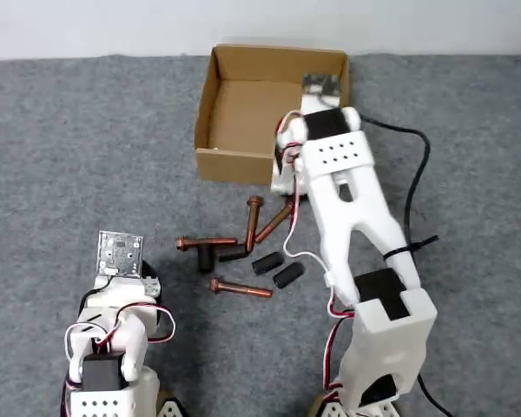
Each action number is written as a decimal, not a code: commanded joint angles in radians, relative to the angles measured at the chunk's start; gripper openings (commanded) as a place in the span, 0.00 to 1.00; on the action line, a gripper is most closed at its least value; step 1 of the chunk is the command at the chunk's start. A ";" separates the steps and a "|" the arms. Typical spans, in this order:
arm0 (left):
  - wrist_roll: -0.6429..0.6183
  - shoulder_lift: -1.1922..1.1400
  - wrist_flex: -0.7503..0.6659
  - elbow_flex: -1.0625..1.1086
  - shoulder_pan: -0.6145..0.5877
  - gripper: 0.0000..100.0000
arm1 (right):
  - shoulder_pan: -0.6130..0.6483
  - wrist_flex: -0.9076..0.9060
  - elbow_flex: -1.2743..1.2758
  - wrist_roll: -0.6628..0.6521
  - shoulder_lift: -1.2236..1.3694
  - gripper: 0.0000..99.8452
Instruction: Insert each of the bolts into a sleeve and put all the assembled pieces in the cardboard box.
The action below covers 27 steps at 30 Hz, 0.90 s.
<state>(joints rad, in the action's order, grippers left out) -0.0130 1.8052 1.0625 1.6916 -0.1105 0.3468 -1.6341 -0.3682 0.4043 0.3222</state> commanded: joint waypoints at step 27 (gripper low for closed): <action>0.002 0.002 -0.028 -0.007 -0.008 0.01 | 0.205 0.053 0.512 0.265 -0.302 0.01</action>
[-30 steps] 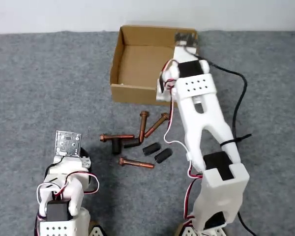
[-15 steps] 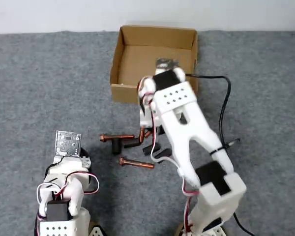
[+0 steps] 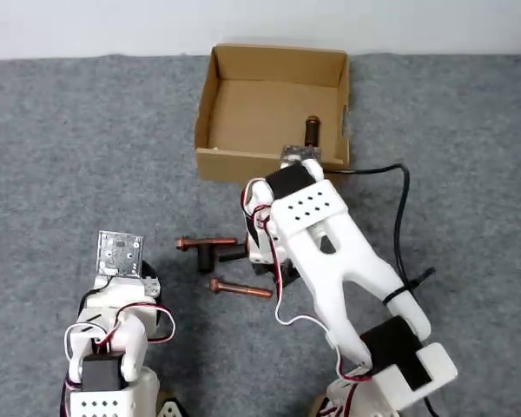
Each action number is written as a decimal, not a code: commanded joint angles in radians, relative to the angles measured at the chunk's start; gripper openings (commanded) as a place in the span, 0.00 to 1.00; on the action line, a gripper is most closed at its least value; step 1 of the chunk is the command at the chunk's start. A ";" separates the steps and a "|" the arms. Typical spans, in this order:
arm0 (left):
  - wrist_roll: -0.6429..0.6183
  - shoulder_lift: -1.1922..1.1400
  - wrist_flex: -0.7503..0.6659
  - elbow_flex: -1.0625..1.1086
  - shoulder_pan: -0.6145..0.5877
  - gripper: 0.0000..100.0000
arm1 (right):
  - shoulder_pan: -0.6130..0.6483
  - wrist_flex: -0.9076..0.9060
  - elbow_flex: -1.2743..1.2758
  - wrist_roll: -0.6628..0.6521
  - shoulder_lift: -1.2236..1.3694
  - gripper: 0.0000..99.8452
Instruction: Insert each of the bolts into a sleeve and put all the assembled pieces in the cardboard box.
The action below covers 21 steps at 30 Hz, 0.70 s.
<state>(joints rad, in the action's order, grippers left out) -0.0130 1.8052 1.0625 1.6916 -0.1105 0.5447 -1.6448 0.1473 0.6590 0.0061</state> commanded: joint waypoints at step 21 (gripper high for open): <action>0.002 0.002 -0.028 -0.007 -0.009 0.01 | 0.002 0.318 0.100 0.011 0.153 0.20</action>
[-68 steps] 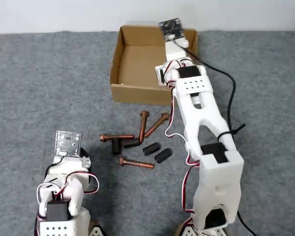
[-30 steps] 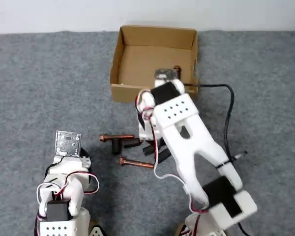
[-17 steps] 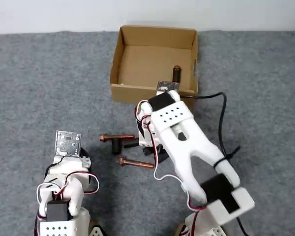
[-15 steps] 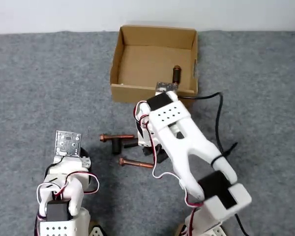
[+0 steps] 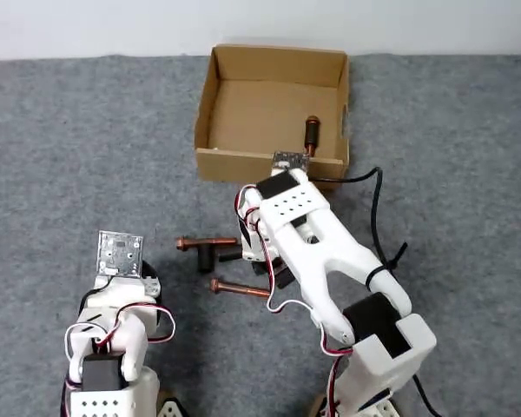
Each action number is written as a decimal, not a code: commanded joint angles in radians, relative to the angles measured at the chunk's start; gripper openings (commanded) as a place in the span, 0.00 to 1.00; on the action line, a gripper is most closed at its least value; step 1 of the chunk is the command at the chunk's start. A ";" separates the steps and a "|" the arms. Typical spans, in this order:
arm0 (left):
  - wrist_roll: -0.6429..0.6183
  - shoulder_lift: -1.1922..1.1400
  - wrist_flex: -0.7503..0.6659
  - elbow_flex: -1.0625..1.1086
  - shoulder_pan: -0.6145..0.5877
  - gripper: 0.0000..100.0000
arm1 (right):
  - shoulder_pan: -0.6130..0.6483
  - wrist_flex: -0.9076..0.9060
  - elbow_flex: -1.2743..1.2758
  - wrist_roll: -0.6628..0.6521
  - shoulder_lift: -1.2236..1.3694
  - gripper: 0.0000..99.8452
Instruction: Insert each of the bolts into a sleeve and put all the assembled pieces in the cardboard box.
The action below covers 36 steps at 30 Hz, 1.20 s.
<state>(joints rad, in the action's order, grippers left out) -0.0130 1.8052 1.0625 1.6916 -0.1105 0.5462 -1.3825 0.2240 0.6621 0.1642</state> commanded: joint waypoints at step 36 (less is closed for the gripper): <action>0.002 0.002 -0.028 -0.007 -0.008 0.01 | -0.110 -0.236 0.023 -0.017 -0.211 0.01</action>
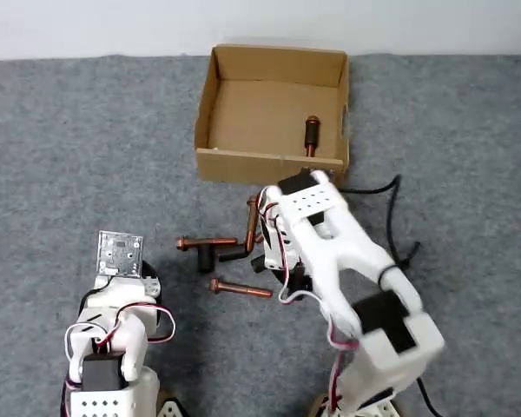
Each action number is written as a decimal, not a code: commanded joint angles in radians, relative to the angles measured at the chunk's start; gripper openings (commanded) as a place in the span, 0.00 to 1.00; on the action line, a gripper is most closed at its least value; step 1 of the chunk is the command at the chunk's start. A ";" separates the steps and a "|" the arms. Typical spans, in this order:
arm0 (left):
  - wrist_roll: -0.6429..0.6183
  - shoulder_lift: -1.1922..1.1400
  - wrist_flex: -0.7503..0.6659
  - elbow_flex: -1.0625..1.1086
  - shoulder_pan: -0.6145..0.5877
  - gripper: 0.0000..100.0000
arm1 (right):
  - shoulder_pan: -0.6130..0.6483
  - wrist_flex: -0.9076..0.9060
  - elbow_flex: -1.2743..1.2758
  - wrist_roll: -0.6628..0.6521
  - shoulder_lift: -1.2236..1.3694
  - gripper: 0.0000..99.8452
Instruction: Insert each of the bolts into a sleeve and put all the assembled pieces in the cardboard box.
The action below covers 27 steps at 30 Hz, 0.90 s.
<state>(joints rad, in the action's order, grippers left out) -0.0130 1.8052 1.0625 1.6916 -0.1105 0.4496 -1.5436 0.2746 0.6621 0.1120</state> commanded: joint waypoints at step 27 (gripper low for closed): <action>0.095 0.002 0.064 -0.065 0.008 0.01 | -0.423 0.200 0.611 -0.104 -1.391 0.01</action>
<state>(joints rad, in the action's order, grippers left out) 0.0729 1.8052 1.0794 1.6901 -0.1105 0.0783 -1.3656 0.8669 0.5762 -1.1646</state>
